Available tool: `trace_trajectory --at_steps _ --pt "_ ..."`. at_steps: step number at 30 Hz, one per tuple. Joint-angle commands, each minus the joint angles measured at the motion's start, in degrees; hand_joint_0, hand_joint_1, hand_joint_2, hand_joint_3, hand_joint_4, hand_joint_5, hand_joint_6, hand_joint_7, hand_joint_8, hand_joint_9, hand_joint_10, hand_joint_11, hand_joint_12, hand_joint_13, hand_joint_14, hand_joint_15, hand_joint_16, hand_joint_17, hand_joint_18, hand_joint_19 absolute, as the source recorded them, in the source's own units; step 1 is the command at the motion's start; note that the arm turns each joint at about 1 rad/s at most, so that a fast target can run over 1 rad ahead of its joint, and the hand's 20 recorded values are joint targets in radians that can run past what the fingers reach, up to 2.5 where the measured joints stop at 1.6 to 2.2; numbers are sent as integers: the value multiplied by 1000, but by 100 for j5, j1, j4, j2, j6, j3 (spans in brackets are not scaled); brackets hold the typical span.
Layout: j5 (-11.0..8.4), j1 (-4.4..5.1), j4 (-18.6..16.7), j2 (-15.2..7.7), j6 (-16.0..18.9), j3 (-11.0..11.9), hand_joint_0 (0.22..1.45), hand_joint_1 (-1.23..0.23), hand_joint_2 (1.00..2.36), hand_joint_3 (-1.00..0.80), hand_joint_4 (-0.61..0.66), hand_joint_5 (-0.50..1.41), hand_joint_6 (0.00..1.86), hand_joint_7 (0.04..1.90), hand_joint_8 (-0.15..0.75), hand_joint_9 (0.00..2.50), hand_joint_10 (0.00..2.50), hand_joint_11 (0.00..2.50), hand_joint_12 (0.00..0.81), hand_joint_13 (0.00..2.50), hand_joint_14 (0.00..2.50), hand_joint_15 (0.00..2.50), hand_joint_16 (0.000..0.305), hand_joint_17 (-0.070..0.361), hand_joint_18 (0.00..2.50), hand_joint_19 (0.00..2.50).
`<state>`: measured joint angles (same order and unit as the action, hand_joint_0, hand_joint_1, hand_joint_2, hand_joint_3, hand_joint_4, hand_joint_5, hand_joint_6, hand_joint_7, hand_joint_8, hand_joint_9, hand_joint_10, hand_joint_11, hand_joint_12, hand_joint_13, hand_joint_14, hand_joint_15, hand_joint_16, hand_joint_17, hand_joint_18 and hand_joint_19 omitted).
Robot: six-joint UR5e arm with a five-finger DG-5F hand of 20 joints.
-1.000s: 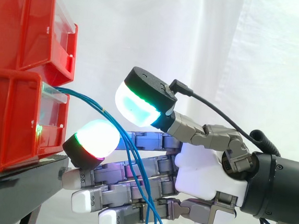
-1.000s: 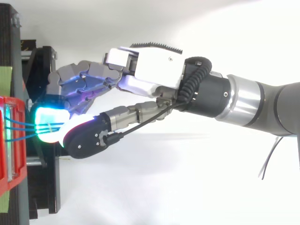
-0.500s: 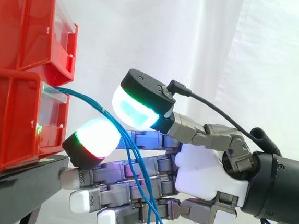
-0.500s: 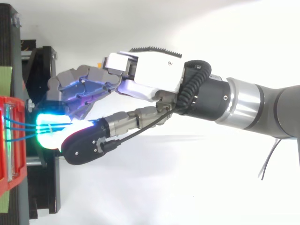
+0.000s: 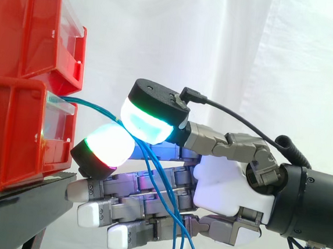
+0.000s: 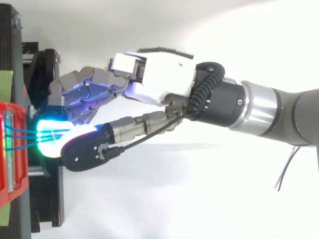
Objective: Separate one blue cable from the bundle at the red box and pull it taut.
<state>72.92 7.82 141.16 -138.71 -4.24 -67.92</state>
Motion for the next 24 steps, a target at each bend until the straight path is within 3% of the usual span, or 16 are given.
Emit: trace_trajectory --at_steps 1,8,14,18,24 --pt "3 -17 -1 2 -15 24 617 -674 1017 -207 245 -198 773 1066 368 534 7 506 394 721 13 464 52 118 779 521" --pt "29 -17 43 2 -15 103 618 -693 1016 -245 268 -211 814 1038 370 539 7 514 395 721 14 459 52 118 781 529" --pt "29 -8 193 2 -7 130 560 -604 1000 -500 281 -211 823 989 374 546 9 515 398 726 13 466 54 121 791 532" --pt "29 -8 202 2 -15 130 592 -444 1000 -500 264 -200 812 1017 372 562 9 511 392 725 15 466 52 118 780 547" --pt "29 9 202 2 -15 130 611 -539 1013 -299 266 -199 826 1051 376 579 9 507 395 733 15 464 52 118 785 547"
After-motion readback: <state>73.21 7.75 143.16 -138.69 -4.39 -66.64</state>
